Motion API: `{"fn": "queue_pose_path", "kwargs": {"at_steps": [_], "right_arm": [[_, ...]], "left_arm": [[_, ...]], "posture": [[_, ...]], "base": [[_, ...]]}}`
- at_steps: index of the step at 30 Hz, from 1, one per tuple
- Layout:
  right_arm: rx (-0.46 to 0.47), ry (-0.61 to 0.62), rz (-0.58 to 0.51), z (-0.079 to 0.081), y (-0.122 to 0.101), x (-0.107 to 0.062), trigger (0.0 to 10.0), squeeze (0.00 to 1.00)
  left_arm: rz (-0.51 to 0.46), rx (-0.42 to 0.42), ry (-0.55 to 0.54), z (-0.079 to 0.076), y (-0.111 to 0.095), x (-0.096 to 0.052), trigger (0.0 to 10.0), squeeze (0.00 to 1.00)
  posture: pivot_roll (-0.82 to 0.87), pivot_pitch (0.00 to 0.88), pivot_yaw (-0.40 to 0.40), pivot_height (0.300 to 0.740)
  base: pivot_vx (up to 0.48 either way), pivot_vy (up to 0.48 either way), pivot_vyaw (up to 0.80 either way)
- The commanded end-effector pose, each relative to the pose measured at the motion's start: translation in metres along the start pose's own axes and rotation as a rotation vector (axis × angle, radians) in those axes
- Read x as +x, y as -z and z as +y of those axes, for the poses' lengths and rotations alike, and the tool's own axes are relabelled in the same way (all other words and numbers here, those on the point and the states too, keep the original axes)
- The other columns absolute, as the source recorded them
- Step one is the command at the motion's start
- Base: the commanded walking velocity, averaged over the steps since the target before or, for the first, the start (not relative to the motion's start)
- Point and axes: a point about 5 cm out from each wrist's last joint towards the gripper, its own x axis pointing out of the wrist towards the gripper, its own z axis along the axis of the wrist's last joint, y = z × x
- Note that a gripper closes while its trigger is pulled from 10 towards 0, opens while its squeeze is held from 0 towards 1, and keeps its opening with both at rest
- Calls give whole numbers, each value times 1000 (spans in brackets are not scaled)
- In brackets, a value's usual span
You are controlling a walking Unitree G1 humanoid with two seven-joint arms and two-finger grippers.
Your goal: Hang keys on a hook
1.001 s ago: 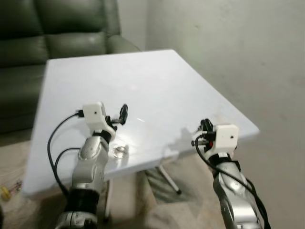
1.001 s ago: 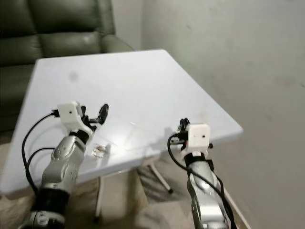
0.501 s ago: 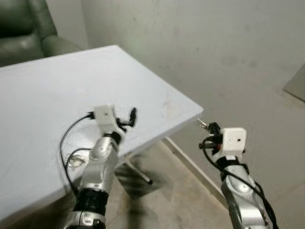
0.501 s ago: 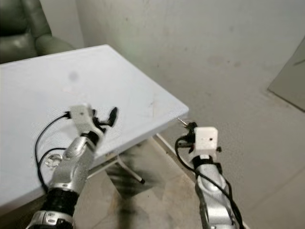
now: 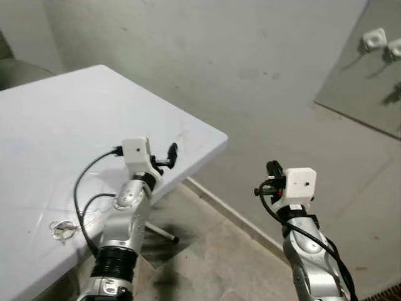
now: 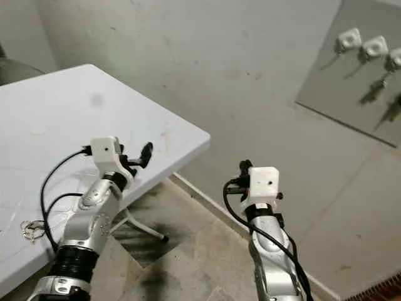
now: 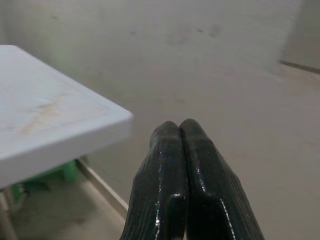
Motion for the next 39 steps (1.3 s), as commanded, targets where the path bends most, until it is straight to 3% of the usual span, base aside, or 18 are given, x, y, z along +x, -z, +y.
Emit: {"fn": "queue_pose_path", "kwargs": {"at_steps": [1, 5, 39], "right_arm": [[-9, 17, -22, -5, -6, 2, 10000, 0], [-10, 19, -22, -5, -6, 2, 10000, 0], [-15, 35, -13, -9, -7, 0, 10000, 0]], "left_arm": [[-18, 16, 30, -10, -2, 0, 10000, 0], [-38, 45, 34, -12, -4, 0, 10000, 0], [16, -35, 64, -16, 2, -2, 10000, 0]], "posture": [[55, 0, -44, 740], [56, 0, -46, 740], [47, 0, -52, 740]], "base": [[0, 0, -700], [0, 0, -702], [0, 0, -695]]}}
